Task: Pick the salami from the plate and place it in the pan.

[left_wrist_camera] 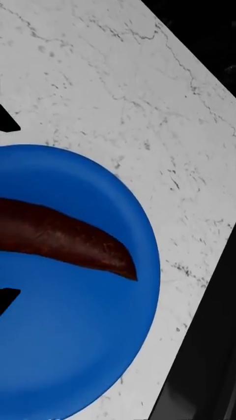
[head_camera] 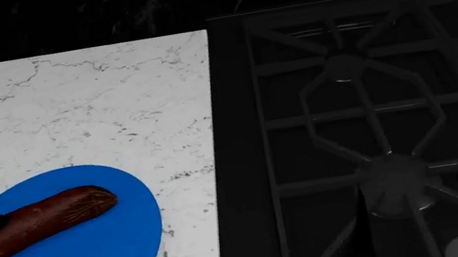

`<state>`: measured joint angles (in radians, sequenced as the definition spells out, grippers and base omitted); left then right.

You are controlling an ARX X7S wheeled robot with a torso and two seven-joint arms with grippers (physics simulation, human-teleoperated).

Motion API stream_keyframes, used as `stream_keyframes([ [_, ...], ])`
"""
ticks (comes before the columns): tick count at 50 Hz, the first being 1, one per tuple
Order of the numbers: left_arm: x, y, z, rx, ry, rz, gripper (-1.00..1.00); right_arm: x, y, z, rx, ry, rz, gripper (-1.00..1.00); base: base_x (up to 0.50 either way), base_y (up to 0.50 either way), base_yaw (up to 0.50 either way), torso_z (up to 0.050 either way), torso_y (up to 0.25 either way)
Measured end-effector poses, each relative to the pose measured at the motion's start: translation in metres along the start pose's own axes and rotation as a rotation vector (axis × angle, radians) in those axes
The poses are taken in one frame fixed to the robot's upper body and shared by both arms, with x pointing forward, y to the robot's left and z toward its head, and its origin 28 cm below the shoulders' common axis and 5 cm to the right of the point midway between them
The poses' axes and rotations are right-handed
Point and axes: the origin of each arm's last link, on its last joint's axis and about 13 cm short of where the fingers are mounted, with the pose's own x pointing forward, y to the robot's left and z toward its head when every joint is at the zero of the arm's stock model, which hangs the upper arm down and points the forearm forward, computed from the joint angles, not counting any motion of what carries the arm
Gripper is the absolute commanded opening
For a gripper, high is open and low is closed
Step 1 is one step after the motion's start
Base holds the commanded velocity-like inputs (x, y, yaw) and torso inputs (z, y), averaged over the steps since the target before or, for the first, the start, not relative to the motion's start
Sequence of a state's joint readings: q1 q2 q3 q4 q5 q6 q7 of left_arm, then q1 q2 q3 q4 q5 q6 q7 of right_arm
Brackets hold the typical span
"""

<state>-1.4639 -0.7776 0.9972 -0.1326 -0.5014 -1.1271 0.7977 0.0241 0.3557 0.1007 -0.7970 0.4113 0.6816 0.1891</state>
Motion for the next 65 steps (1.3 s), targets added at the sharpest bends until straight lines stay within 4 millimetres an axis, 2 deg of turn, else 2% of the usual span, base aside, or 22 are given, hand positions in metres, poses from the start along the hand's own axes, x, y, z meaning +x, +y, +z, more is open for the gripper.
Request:
stream_keyframes([
  [13, 0.019, 0.000, -0.002, 0.006, 0.030, 0.005, 1.00, -0.004, -0.001, -0.002, 0.001, 0.013, 0.003, 1.00, 0.00, 0.00, 0.00, 0.000, 0.000],
  [24, 0.027, -0.006, 0.003, 0.050, 0.037, -0.024, 1.00, -0.007, 0.001, -0.001, 0.007, 0.018, 0.012, 1.00, 0.00, 0.00, 0.00, 0.000, 0.000],
  [36, 0.036, -0.007, -0.003, 0.042, 0.061, -0.029, 1.00, -0.010, 0.002, 0.000, 0.010, 0.024, 0.013, 1.00, 0.00, 0.00, 0.00, 0.000, 0.000],
  [65, 0.044, -0.009, -0.015, 0.025, 0.087, -0.023, 1.00, -0.012, 0.003, 0.002, 0.016, 0.030, 0.027, 1.00, 0.00, 0.00, 0.00, 0.000, 0.000],
])
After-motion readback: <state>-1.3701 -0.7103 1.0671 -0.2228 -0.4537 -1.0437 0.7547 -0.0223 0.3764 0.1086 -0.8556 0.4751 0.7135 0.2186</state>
